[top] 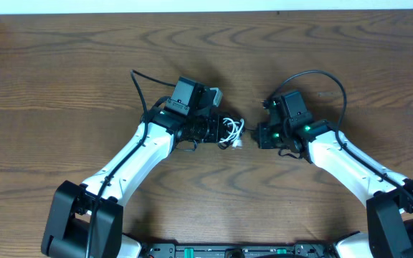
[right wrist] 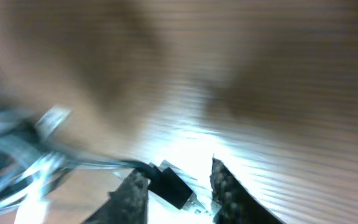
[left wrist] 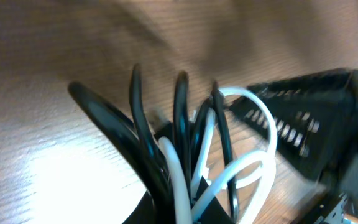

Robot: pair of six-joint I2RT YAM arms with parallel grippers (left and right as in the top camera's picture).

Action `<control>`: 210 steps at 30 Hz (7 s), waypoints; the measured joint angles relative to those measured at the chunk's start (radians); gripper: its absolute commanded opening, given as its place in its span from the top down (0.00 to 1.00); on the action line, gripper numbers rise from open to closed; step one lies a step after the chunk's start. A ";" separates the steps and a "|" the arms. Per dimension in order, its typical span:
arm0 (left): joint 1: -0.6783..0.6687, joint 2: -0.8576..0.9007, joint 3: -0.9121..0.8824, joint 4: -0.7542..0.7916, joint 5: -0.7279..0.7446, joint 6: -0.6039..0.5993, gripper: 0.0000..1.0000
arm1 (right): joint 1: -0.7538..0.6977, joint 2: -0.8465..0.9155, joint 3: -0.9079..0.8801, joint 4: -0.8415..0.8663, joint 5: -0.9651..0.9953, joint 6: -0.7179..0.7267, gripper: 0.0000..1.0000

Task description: Untangle cables

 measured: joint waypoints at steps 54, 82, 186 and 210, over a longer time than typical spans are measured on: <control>0.010 -0.003 0.000 -0.002 0.103 0.209 0.93 | 0.008 0.008 -0.014 0.151 -0.382 -0.321 0.99; 0.120 0.007 -0.002 0.071 0.364 0.180 0.69 | -0.002 0.012 -0.013 0.118 -0.177 -0.272 0.99; 0.117 0.005 -0.002 -0.023 0.076 0.154 0.58 | -0.002 0.012 -0.015 0.231 -0.496 -0.286 0.99; 0.117 0.005 -0.002 -0.100 0.016 0.154 0.58 | -0.002 0.012 -0.015 0.261 -0.507 -0.227 0.99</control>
